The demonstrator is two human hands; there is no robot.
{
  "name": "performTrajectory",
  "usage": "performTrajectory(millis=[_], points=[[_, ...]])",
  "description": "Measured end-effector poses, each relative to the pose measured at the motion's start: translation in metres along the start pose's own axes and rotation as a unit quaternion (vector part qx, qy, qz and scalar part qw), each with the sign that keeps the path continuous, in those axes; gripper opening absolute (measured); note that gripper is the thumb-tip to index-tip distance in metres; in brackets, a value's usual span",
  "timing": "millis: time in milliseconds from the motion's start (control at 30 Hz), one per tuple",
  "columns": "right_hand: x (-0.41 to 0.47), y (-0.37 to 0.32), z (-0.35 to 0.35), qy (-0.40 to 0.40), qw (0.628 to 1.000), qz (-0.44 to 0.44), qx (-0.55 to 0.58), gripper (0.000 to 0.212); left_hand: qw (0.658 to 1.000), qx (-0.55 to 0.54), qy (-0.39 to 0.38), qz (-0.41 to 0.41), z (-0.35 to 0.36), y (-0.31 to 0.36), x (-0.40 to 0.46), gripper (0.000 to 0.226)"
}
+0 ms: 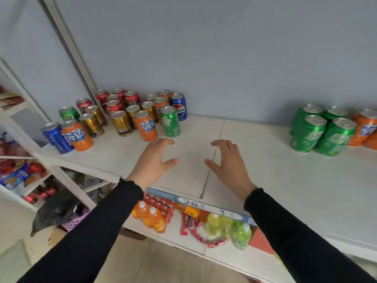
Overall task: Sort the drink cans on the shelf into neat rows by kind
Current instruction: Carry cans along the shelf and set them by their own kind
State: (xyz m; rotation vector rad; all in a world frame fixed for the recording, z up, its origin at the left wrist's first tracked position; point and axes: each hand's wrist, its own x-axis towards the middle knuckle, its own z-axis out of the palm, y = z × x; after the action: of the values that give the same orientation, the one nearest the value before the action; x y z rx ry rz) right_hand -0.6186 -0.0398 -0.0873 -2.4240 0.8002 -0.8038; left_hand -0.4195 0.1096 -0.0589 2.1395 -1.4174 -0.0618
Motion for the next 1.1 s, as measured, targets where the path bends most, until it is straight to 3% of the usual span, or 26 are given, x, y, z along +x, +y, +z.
performTrajectory(millis=[233, 500, 767, 933, 1100], points=[[0.029, -0.069, 0.057, 0.008, 0.998, 0.053, 0.04, 0.051, 1.0, -0.017, 0.003, 0.011, -0.052, -0.082, -0.007, 0.056], [0.088, -0.088, 0.094, 0.03, 0.991, 0.11, 0.075, 0.05, 0.997, -0.062, 0.037, -0.013, -0.066, -0.127, 0.034, 0.063], [0.187, -0.09, 0.101, 0.101, 0.988, 0.08, 0.083, 0.05, 0.991, -0.117, 0.039, -0.053, -0.05, -0.136, 0.109, 0.09], [0.247, -0.1, 0.107, -0.005, 0.998, 0.04, -0.044, 0.048, 0.991, -0.124, 0.032, -0.029, -0.04, -0.14, 0.129, 0.08], [0.285, -0.105, 0.126, -0.066, 0.977, 0.046, -0.2, 0.059, 0.991, -0.136, 0.002, -0.011, -0.045, -0.151, 0.138, 0.071]])
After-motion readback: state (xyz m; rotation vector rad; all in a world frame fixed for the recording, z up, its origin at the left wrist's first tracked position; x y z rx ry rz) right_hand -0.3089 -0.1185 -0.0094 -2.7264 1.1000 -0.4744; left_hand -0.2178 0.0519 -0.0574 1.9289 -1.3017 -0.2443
